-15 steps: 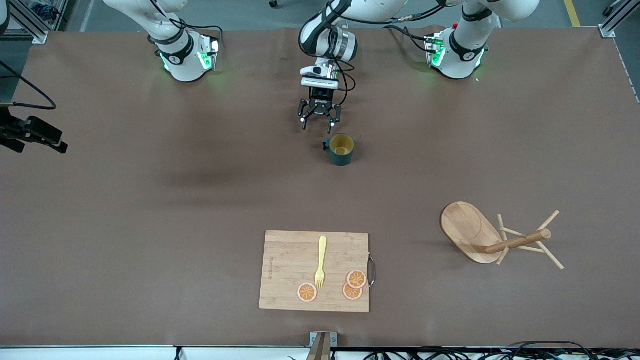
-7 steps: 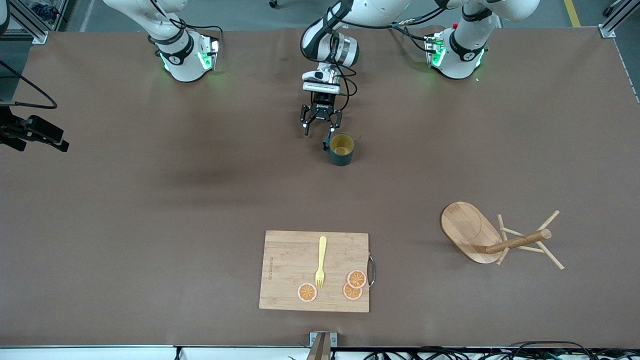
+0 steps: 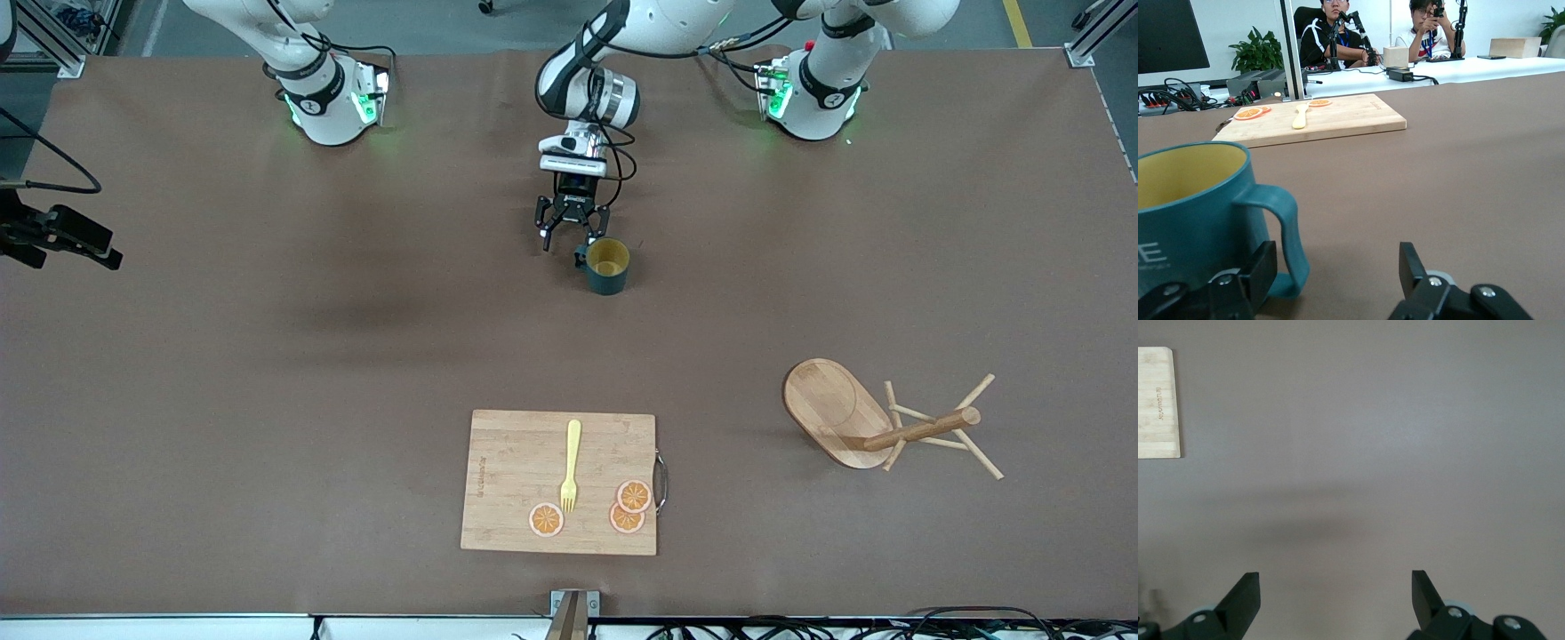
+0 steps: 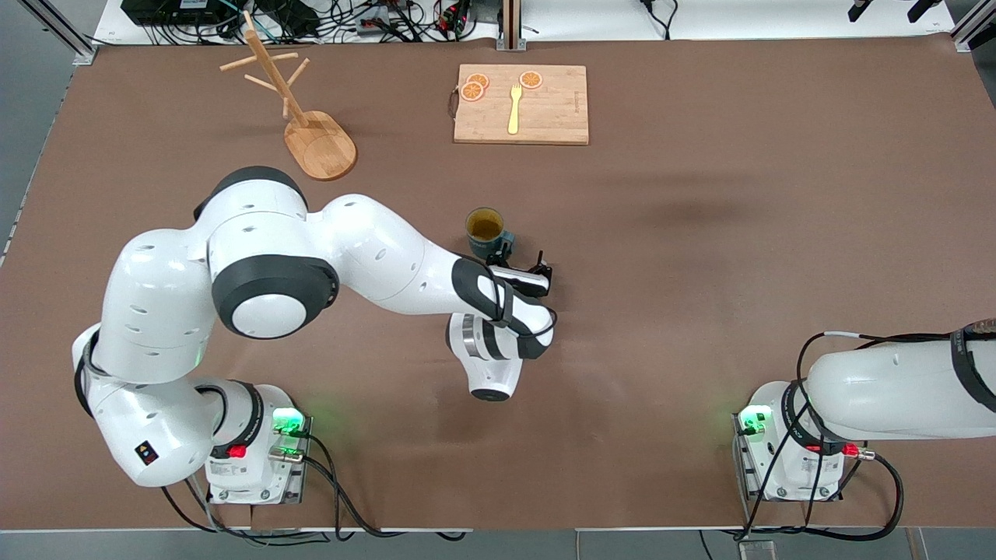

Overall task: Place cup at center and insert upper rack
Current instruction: 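Lower the left gripper and grasp the mug handle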

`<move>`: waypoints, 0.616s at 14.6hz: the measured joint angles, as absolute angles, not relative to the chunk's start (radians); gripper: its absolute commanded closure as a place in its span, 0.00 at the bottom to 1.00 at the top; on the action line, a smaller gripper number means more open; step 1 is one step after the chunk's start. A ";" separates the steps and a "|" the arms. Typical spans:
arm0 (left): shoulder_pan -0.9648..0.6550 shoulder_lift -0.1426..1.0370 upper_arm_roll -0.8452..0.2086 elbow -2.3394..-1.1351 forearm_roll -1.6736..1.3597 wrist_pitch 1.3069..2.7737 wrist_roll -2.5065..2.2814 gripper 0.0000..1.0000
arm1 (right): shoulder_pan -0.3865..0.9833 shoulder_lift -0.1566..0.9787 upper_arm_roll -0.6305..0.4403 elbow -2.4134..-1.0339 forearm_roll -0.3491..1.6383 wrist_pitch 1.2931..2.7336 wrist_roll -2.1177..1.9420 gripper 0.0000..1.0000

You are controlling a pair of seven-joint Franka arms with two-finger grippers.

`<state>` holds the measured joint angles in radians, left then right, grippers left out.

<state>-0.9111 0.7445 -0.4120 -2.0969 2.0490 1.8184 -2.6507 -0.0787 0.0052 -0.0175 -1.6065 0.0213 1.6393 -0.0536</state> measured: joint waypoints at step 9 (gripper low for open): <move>-0.911 0.794 -0.391 -2.041 2.062 1.818 -2.673 0.78 | -0.079 0.005 -0.018 -1.606 0.021 1.639 -0.054 0.00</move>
